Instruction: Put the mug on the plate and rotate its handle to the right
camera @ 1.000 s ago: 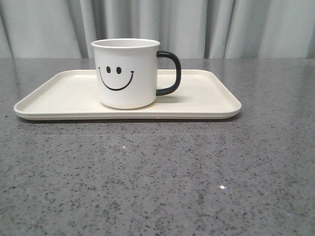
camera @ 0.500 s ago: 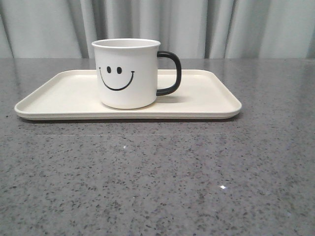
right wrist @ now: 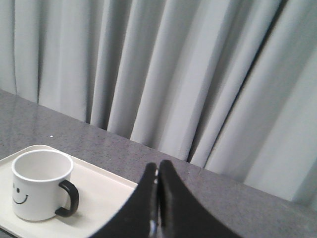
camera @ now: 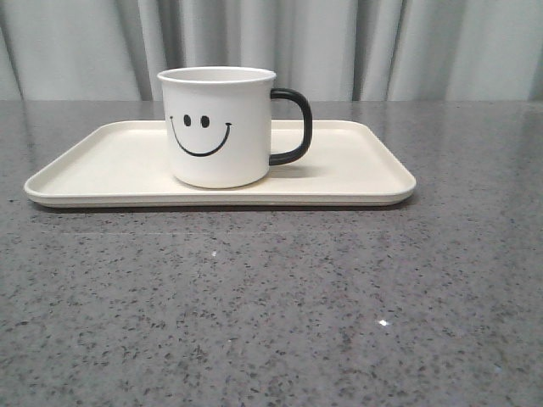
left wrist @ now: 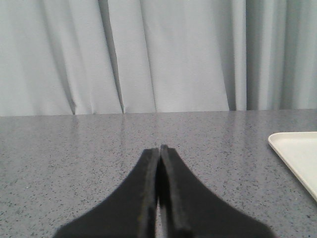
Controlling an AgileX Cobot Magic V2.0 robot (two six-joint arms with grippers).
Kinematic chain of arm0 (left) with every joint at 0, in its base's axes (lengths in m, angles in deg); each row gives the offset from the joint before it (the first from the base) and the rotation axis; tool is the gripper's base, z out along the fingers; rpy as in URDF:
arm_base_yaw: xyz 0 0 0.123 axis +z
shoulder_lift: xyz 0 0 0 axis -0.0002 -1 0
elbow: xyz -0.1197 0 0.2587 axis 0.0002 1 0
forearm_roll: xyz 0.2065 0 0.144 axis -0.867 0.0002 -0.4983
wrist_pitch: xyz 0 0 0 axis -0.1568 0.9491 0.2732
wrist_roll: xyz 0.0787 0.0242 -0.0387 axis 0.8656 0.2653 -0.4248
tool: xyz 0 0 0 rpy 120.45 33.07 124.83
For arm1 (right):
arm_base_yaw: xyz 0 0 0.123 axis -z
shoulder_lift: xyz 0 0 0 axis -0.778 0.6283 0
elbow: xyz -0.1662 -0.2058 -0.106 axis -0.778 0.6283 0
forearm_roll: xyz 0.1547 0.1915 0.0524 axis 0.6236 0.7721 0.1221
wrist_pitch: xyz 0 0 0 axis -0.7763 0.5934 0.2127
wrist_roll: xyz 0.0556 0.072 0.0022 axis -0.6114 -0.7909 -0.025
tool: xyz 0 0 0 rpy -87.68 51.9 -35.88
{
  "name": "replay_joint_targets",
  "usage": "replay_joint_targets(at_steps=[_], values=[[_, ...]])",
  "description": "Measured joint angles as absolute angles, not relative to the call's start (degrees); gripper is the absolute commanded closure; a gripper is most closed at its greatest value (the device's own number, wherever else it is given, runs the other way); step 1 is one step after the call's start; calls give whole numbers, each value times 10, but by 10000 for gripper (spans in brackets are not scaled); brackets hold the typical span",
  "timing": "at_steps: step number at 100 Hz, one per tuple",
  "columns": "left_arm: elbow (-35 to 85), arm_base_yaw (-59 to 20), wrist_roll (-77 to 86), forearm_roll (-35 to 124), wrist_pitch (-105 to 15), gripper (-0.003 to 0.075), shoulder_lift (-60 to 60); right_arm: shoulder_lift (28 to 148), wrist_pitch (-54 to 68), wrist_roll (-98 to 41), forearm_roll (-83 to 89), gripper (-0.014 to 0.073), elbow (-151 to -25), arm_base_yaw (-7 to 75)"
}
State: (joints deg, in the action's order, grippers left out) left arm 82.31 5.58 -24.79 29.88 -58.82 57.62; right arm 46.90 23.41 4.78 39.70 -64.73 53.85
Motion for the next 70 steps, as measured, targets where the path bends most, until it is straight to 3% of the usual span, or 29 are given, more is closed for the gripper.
replay_joint_targets(at_steps=[31, 70], values=[[823, 56, -248, 299, -588, 740, 576, 355, 30, 48, 470, 654, -412, 506], [823, 56, -248, 299, -588, 740, 576, 290, -82, 48, 516, 654, -295, 506]])
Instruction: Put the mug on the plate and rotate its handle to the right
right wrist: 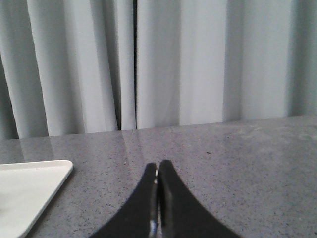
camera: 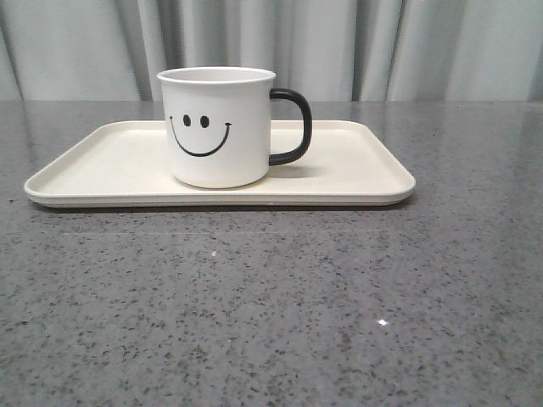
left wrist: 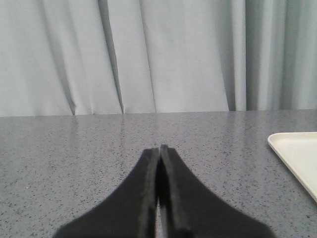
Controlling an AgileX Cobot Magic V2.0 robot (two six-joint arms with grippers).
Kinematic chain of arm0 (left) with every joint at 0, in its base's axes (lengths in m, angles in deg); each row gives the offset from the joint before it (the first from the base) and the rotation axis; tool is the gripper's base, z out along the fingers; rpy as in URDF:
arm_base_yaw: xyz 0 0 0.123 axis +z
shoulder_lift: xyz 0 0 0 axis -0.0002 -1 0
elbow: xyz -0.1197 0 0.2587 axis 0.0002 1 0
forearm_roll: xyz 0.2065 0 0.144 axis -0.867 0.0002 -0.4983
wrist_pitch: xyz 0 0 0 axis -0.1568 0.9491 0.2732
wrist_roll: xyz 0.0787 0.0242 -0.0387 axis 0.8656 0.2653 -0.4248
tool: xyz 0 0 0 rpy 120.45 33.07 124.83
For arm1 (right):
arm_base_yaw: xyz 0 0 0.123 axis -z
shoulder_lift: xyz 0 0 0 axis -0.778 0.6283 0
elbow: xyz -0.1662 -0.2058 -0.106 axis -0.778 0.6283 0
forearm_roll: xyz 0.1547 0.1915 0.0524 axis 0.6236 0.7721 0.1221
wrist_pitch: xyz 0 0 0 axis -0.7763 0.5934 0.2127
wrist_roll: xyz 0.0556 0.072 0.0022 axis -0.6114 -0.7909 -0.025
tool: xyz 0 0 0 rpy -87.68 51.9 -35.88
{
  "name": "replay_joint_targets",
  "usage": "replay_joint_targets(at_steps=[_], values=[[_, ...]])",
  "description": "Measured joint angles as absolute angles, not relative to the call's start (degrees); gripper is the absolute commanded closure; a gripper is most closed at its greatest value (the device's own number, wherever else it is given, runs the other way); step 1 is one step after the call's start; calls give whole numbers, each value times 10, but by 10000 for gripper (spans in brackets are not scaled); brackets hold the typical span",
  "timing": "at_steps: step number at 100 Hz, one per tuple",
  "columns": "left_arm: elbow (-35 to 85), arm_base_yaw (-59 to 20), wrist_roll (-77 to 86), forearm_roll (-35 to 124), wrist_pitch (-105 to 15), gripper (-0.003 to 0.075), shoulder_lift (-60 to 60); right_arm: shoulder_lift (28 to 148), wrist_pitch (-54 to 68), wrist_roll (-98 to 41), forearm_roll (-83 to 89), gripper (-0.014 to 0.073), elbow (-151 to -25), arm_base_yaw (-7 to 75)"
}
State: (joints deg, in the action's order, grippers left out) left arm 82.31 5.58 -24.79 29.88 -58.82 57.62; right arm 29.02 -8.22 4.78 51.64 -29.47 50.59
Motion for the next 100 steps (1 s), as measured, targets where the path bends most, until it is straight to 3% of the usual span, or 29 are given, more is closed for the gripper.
replay_joint_targets(at_steps=[100], values=[[823, 56, -248, 299, -588, 740, 576, 290, -72, 48, 521, 654, -261, 506]])
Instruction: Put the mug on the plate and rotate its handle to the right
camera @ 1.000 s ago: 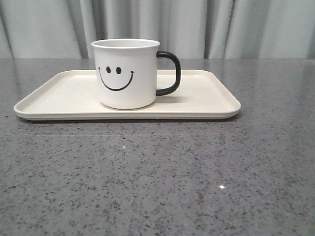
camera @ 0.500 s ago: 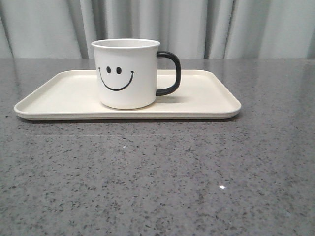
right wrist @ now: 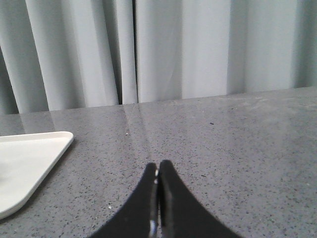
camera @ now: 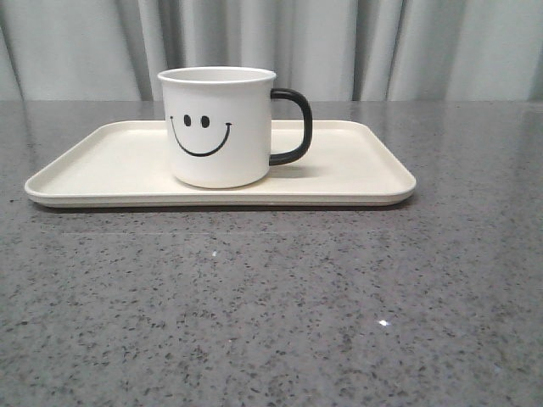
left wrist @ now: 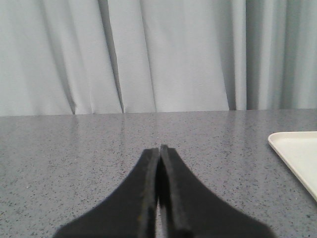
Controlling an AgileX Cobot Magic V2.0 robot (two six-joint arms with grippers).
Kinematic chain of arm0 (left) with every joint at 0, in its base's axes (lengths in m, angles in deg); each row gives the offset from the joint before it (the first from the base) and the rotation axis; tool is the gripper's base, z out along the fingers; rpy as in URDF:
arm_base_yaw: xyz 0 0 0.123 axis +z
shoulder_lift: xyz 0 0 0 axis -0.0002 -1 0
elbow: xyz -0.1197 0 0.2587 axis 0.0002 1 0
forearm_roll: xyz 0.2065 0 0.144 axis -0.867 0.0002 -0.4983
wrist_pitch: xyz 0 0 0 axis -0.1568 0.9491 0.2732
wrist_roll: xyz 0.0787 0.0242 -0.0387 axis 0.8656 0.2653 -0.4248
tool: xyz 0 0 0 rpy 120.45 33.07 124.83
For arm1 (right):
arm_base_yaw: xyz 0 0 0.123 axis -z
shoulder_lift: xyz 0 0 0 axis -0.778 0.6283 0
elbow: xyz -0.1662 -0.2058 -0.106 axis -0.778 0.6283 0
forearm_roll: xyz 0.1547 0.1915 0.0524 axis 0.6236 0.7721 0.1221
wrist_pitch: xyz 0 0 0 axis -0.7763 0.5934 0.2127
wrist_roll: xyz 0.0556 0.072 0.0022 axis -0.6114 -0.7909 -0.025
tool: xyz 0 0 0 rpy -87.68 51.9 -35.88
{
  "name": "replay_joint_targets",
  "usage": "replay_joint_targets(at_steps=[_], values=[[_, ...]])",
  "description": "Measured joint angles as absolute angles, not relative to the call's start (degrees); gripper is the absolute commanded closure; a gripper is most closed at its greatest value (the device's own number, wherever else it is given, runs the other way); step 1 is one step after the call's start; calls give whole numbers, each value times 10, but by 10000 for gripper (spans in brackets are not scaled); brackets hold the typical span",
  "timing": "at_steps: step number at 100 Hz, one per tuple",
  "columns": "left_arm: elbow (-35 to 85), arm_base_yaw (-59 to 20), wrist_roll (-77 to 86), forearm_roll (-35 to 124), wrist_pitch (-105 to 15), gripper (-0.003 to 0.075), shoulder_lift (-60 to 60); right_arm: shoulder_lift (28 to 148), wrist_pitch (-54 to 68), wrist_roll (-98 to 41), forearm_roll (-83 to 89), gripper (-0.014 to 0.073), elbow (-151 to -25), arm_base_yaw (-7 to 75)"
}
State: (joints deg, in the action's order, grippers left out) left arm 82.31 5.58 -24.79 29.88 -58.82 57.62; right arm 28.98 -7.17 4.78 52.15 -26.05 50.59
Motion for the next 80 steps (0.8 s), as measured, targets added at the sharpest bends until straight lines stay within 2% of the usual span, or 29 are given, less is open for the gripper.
replay_joint_targets(at_steps=[80], values=[[823, 56, -248, 299, -588, 740, 576, 290, -72, 48, 521, 654, -261, 506]])
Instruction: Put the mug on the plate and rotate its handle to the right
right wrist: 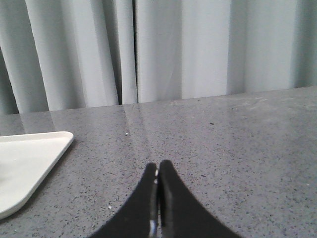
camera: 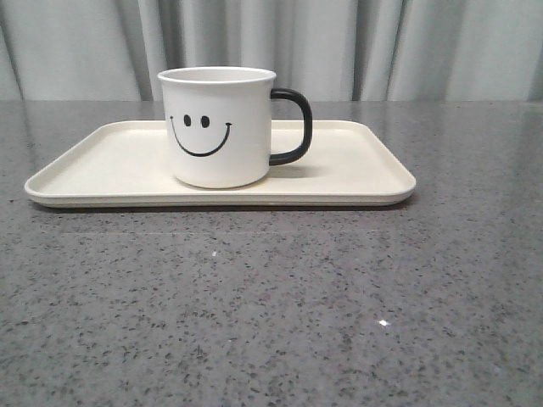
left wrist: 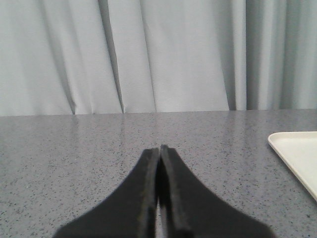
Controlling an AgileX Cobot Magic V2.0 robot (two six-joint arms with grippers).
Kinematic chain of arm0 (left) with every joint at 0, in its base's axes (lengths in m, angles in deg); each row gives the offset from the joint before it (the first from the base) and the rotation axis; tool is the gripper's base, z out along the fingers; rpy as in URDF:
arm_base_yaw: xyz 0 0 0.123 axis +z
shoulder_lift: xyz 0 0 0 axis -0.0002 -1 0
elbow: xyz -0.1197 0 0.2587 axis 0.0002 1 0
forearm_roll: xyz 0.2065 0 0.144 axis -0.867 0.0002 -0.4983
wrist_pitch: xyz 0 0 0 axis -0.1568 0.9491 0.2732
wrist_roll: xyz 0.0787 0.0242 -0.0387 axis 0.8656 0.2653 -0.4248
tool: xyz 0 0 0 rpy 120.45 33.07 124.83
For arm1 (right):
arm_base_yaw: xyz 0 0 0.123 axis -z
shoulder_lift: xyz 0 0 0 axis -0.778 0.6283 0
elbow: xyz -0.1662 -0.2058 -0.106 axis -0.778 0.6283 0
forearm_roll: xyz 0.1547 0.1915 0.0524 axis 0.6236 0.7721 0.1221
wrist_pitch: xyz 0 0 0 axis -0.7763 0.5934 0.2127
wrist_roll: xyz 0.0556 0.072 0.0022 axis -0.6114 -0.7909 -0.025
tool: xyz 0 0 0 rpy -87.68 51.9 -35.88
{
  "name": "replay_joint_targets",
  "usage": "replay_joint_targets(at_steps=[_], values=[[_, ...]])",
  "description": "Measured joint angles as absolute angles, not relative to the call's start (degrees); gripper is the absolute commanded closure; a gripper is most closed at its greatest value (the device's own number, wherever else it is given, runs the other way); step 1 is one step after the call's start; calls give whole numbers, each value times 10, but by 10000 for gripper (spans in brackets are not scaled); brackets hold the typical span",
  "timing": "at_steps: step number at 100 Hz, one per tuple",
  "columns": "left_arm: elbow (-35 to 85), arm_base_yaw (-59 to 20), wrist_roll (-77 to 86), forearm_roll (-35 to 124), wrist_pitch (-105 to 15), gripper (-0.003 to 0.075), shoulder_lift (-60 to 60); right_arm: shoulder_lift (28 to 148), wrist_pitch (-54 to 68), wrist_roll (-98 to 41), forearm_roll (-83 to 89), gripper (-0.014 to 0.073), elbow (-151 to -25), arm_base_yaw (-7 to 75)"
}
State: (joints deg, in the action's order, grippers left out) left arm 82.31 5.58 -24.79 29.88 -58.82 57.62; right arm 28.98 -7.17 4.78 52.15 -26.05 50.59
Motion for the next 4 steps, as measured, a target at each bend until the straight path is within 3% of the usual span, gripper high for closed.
replay_joint_targets(at_steps=[4], values=[[823, 56, -248, 299, -588, 740, 576, 290, -72, 48, 521, 654, -261, 506]])
